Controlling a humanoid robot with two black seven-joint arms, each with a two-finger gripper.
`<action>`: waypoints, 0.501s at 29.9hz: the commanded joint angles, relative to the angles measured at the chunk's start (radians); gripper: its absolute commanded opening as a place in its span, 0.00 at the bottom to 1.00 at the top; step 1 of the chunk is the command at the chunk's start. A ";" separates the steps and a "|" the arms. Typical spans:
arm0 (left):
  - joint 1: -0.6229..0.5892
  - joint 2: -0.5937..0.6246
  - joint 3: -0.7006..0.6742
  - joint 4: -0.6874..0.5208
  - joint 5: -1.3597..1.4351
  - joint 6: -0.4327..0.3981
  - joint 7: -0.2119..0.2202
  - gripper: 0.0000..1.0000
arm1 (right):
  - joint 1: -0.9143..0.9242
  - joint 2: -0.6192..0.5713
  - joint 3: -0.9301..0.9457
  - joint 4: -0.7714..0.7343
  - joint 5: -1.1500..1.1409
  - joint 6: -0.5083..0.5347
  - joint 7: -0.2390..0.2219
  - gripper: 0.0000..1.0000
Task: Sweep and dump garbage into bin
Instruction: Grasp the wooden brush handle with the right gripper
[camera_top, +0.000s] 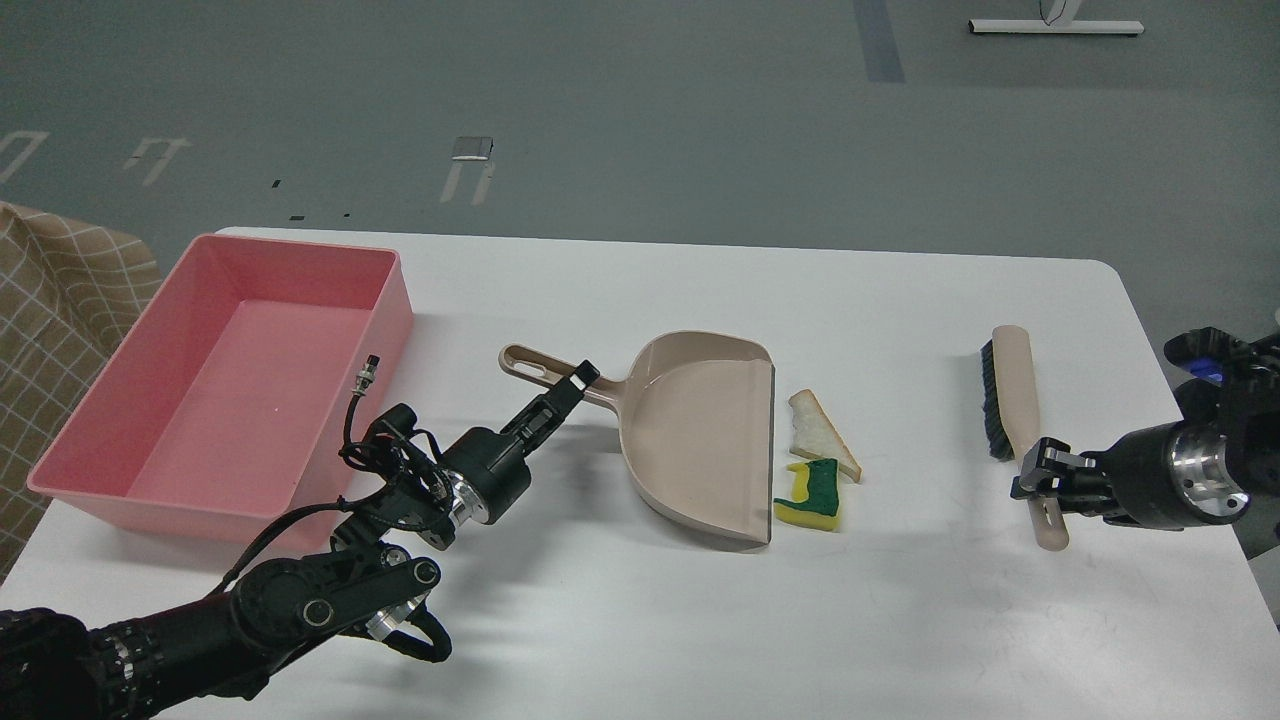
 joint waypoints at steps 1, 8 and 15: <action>-0.002 0.000 0.000 0.000 0.000 -0.001 0.000 0.00 | 0.006 -0.005 0.007 0.010 0.001 0.000 0.000 0.00; -0.003 -0.001 0.000 0.000 0.000 0.001 0.001 0.00 | 0.010 -0.046 0.056 0.085 0.002 0.000 0.000 0.00; -0.003 -0.001 0.000 0.000 0.000 0.001 0.000 0.00 | 0.003 -0.111 0.060 0.214 0.005 0.000 0.000 0.00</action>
